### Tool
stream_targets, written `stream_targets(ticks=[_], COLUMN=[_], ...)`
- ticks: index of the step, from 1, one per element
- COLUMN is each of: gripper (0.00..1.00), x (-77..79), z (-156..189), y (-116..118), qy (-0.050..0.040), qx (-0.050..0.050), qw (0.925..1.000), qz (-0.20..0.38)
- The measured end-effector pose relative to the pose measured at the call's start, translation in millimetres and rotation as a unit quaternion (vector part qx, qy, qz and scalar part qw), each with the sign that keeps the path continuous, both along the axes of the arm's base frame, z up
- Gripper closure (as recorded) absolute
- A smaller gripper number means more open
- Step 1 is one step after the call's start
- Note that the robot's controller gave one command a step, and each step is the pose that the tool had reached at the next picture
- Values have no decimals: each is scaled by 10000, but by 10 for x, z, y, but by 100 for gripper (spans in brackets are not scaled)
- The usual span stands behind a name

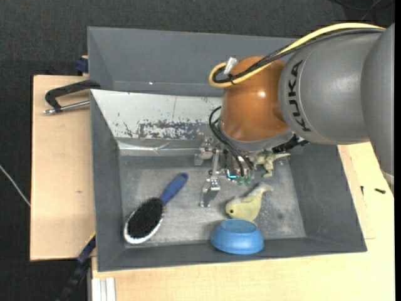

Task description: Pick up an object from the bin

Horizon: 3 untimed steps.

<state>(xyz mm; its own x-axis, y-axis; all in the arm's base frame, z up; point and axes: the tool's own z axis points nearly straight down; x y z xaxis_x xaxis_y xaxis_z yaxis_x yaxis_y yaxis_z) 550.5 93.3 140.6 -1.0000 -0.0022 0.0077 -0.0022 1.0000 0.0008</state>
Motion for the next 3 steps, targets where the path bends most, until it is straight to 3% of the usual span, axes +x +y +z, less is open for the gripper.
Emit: stream_targets(ticks=[1, 2, 3], gripper=[0, 100, 100], x=[81, 103, 287], z=[-681, -647, 750], y=[635, 607, 479], qy=[-47, -74, -111], qx=[14, 9, 9], qw=[9978, 9979, 9959], qz=[658, 643, 896])
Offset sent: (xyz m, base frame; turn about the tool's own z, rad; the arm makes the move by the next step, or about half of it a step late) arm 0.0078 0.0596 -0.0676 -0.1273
